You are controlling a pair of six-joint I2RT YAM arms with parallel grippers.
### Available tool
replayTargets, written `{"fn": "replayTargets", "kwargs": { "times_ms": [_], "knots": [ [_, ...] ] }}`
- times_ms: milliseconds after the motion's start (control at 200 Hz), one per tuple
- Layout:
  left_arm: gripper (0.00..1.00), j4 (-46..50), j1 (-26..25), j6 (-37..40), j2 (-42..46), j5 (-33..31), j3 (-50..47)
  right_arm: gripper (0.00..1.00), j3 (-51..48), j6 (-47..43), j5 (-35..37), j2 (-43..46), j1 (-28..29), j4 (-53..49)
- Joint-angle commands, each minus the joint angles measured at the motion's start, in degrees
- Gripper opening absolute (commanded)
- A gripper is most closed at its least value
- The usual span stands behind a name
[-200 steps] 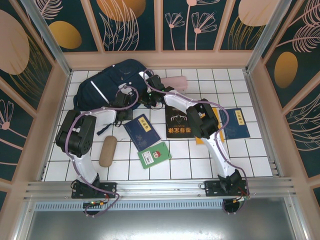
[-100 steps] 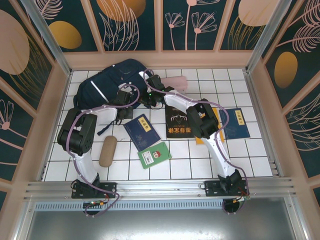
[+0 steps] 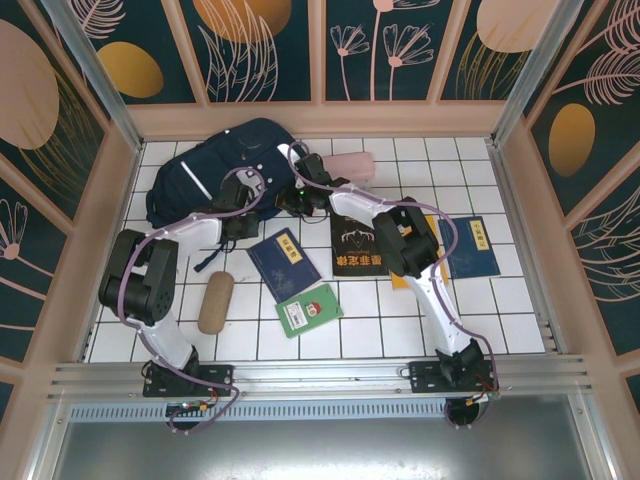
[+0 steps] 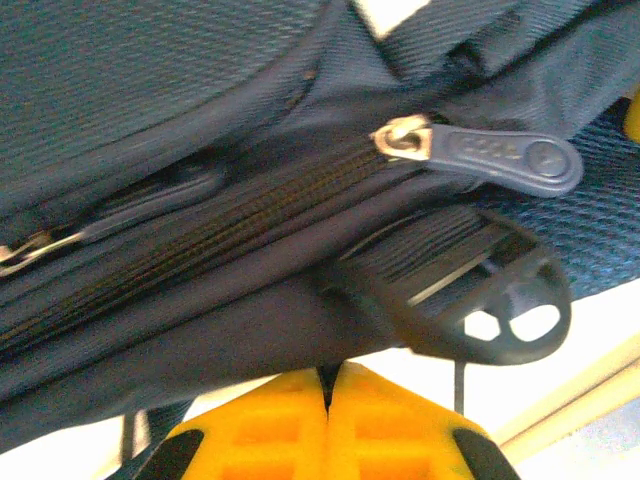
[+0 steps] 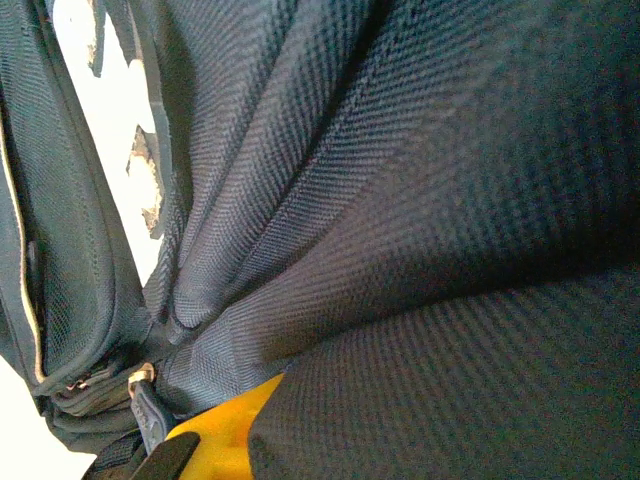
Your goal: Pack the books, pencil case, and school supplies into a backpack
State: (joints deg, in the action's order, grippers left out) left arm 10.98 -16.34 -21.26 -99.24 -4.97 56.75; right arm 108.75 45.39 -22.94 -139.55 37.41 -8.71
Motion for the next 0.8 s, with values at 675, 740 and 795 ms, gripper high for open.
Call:
{"fn": "replayTargets", "kwargs": {
  "times_ms": [675, 740, 795],
  "knots": [
    [0.0, 14.7, 6.4, -10.1, 16.0, -17.2, -7.2, 0.0, 2.4, -3.2, 2.8, 6.5, -3.0, -3.0],
    [0.0, 15.7, 6.8, -10.3, 17.4, -18.4, -7.1, 0.0, 4.2, -4.2, 3.4, 7.0, -3.4, -4.3],
    [0.0, 16.5, 7.3, -10.5, 18.4, -19.2, -7.3, 0.0, 5.8, -5.1, 3.8, 7.3, -3.6, -5.5]
  ]
}}
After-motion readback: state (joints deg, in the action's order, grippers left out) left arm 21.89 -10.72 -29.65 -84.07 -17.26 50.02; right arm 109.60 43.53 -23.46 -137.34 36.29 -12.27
